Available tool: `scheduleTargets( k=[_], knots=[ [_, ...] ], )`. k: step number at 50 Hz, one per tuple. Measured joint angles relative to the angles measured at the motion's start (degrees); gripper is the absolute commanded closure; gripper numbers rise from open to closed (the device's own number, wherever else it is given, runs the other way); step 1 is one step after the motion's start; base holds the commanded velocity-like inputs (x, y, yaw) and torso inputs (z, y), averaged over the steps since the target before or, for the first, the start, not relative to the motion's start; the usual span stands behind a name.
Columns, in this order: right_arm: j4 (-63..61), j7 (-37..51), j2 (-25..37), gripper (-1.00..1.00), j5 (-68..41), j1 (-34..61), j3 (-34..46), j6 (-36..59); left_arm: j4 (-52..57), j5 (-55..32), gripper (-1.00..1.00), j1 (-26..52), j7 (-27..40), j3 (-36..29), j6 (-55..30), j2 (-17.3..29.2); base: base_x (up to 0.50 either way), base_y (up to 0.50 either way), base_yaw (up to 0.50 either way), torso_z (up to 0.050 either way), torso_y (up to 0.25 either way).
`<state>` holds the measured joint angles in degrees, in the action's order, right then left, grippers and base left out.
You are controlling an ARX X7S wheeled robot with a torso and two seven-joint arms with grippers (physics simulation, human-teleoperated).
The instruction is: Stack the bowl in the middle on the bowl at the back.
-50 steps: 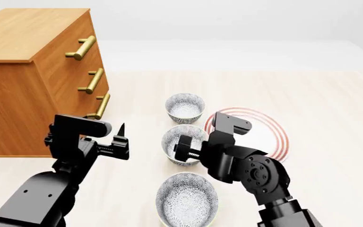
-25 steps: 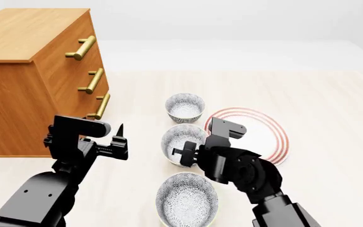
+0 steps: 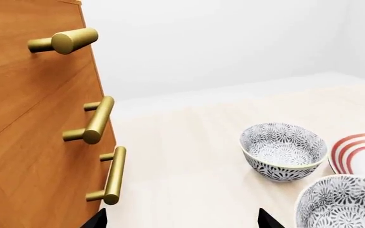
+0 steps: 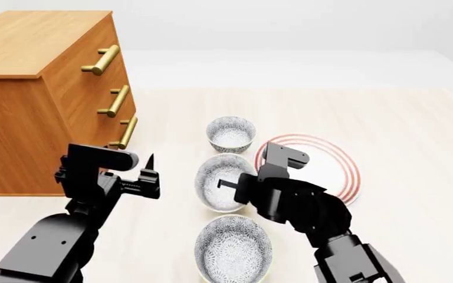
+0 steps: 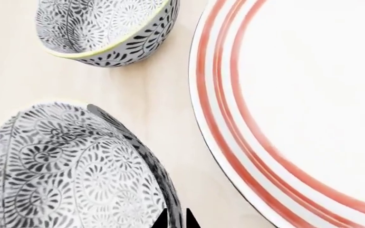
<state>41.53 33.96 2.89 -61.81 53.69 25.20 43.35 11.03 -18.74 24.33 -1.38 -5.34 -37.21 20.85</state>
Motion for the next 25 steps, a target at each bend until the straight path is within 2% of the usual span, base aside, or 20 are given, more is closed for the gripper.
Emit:
scheduleTargets(
  k=[25],
  knots=[
    [-5.6, 2.0, 1.7, 1.0, -3.4, 2.4, -0.3, -1.8, 0.6, -0.4, -1.0, 0.3, 0.6, 0.2, -0.1, 0.4, 0.0, 0.0, 0.0, 0.0, 0.0]
  ],
)
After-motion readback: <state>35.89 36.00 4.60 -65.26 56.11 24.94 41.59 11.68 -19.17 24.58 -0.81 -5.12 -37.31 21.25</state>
